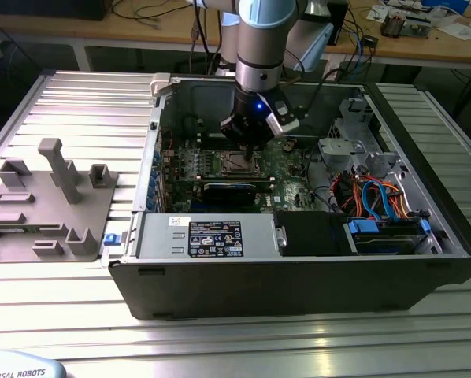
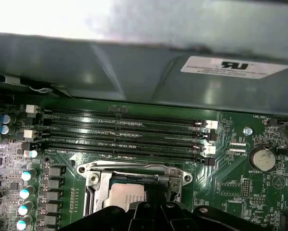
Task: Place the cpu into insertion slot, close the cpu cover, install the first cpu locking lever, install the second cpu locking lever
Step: 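Install the first cpu locking lever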
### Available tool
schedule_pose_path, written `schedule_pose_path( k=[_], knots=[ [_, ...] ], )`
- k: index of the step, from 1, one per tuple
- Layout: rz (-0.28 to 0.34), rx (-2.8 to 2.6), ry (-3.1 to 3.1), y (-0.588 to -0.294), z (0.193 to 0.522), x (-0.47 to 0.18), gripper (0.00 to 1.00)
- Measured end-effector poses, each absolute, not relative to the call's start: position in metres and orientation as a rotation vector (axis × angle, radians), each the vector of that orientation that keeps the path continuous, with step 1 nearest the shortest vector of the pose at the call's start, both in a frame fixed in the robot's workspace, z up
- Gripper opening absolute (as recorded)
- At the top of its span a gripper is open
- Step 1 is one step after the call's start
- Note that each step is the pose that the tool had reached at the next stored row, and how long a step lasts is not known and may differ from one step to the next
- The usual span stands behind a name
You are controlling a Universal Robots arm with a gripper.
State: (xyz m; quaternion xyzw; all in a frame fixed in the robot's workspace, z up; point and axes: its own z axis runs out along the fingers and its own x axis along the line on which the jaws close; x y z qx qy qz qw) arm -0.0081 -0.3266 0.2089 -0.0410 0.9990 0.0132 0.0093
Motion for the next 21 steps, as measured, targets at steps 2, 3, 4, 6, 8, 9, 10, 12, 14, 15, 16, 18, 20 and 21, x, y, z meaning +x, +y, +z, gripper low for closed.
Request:
schedule_pose_path(
  k=[2, 3, 4, 6, 8, 9, 10, 12, 14, 15, 16, 18, 20, 21],
  knots=[
    [0.041, -0.128, 3.120, -0.327, 0.209, -0.008, 0.11],
    [0.041, -0.128, 3.120, -0.328, 0.209, -0.008, 0.11],
    [0.041, -0.128, 3.120, -0.328, 0.209, -0.008, 0.11],
    [0.041, -0.128, 3.120, -0.329, 0.209, -0.008, 0.11],
    [0.041, -0.128, 3.120, -0.329, 0.212, -0.008, 0.11],
    [0.041, -0.128, 3.120, -0.329, 0.214, -0.008, 0.11],
    [0.041, -0.128, 3.120, -0.329, 0.217, -0.008, 0.11],
    [0.041, -0.128, 3.120, -0.329, 0.221, -0.008, 0.11],
    [0.041, -0.128, 3.120, -0.332, 0.225, -0.008, 0.11],
    [0.041, -0.128, 3.120, -0.333, 0.226, -0.008, 0.11],
    [0.041, -0.128, 3.120, -0.337, 0.227, -0.008, 0.11],
    [0.041, -0.128, 3.120, -0.342, 0.230, -0.008, 0.11],
    [0.041, -0.128, 3.120, -0.344, 0.233, -0.008, 0.11],
    [0.041, -0.128, 3.120, -0.344, 0.235, -0.008, 0.11]
  ],
)
